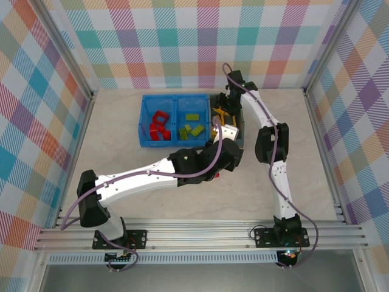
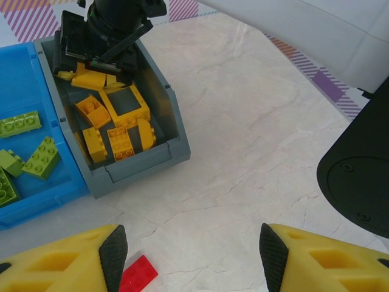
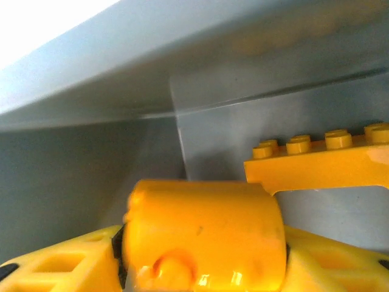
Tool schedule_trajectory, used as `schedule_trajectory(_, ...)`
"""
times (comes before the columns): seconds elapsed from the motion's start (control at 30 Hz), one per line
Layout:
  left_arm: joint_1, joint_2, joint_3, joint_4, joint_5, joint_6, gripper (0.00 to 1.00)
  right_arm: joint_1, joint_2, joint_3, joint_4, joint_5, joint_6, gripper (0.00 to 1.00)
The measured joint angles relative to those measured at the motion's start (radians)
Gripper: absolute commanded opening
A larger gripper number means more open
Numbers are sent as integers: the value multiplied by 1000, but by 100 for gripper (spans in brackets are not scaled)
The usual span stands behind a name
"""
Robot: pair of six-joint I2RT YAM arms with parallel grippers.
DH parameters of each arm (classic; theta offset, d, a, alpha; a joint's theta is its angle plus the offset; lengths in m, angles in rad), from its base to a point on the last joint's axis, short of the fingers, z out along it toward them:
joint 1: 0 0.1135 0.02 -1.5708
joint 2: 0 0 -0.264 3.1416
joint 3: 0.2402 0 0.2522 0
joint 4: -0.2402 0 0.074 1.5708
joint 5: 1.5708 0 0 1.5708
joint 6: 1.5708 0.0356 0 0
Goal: Sort the legos into containers by color
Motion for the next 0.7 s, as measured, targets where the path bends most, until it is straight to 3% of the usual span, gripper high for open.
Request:
schedule_trajectory(0.4,0,0,0,-24,-1,-9,63,-2,-45,-40,1,1,-18,59)
schedule_trajectory(0.53,19,0,0,-88,16,-6,67,-2,-214,-190,23,25,-40,59)
schedule_trajectory(0.7,127,0,-3,-174,193,99,72,-2,-626,-522,121,71,-51,60)
